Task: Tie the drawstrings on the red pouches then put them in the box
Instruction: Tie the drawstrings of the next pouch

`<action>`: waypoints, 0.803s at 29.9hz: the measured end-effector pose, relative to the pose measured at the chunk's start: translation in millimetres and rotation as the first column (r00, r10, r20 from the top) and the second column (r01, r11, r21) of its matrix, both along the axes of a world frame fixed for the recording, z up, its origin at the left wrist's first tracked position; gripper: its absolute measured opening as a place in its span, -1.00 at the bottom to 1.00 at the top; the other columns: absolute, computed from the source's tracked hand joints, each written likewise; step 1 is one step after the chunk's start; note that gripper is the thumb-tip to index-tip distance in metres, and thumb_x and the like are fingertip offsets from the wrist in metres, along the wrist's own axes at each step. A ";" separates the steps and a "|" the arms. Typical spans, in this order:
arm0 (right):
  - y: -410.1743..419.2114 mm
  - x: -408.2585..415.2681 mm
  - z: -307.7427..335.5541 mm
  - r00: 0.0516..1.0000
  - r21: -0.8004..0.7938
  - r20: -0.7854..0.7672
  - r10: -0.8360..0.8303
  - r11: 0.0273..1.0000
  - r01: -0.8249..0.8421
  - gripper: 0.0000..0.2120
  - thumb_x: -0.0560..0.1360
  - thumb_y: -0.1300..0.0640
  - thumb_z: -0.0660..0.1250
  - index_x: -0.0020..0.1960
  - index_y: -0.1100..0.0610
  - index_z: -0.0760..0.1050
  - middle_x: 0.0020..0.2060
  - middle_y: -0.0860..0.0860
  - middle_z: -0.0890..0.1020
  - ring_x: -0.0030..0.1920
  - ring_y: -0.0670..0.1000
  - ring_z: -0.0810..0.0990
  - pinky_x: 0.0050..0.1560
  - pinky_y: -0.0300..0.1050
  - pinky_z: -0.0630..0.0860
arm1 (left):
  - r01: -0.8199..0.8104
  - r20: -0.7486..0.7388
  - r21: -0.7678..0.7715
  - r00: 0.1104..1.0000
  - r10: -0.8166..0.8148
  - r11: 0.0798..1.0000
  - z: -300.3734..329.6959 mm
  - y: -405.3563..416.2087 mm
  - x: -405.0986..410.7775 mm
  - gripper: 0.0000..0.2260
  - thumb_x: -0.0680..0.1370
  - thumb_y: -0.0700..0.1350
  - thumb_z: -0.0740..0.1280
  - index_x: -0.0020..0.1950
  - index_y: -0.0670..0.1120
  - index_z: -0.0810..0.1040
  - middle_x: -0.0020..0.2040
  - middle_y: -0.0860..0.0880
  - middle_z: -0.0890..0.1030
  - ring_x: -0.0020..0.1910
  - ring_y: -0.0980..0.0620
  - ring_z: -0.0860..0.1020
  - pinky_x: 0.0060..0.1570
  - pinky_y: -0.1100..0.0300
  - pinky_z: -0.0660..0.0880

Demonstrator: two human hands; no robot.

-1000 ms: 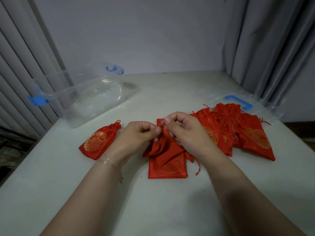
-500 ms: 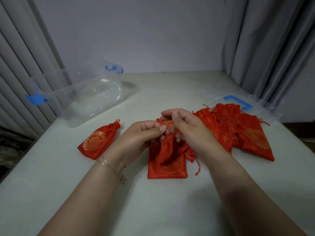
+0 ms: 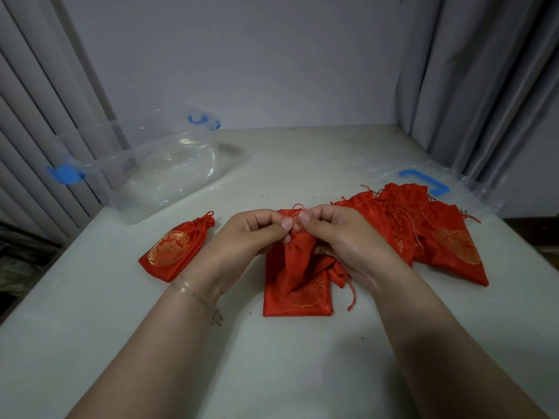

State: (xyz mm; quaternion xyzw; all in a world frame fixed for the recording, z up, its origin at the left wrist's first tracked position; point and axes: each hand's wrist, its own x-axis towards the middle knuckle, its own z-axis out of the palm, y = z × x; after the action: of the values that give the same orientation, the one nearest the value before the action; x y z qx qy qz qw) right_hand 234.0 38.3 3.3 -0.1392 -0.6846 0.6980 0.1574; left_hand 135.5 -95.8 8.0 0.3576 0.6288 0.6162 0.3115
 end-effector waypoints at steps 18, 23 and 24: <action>6.8 7.6 15.9 0.913 0.296 -0.262 -0.312 0.874 0.384 -0.82 0.57 0.22 0.22 0.14 0.13 0.51 -0.42 -0.02 0.43 -0.42 -0.19 0.40 -0.38 -0.40 0.33 | -0.157 -0.107 -0.016 0.982 0.155 0.987 2.5 -4.5 -10.2 -0.80 0.59 -0.19 0.25 -0.22 -0.15 0.55 -0.34 0.12 0.58 -0.38 0.32 0.49 -0.31 0.53 0.35; 8.4 6.8 18.6 0.876 -0.023 -0.312 -0.367 0.925 0.380 -0.80 0.57 0.29 0.20 0.09 0.06 0.50 -0.50 -0.04 0.44 -0.41 -0.09 0.42 -0.27 -0.21 0.41 | -0.128 -0.369 -0.107 0.926 0.080 0.986 0.0 -2.4 -7.1 -0.85 0.56 -0.15 0.32 -0.11 -0.19 0.62 -0.25 -0.02 0.64 -0.21 0.13 0.55 -0.10 0.36 0.44; 7.8 6.4 19.0 0.875 -0.079 -0.311 -0.371 0.927 0.366 -0.80 0.57 0.29 0.20 0.08 0.06 0.51 -0.51 -0.06 0.45 -0.41 -0.09 0.42 -0.27 -0.19 0.42 | -0.128 -0.393 -0.111 0.916 0.075 0.986 0.0 -2.2 -6.8 -0.85 0.56 -0.15 0.33 -0.12 -0.19 0.63 -0.26 -0.01 0.64 -0.21 0.13 0.54 -0.09 0.36 0.44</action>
State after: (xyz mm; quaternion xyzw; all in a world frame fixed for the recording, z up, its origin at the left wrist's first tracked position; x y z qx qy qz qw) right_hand 240.4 46.1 22.2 -0.1531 -0.6044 0.6746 0.3951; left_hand 128.7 -98.0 8.0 0.4174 0.7358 0.5048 0.1718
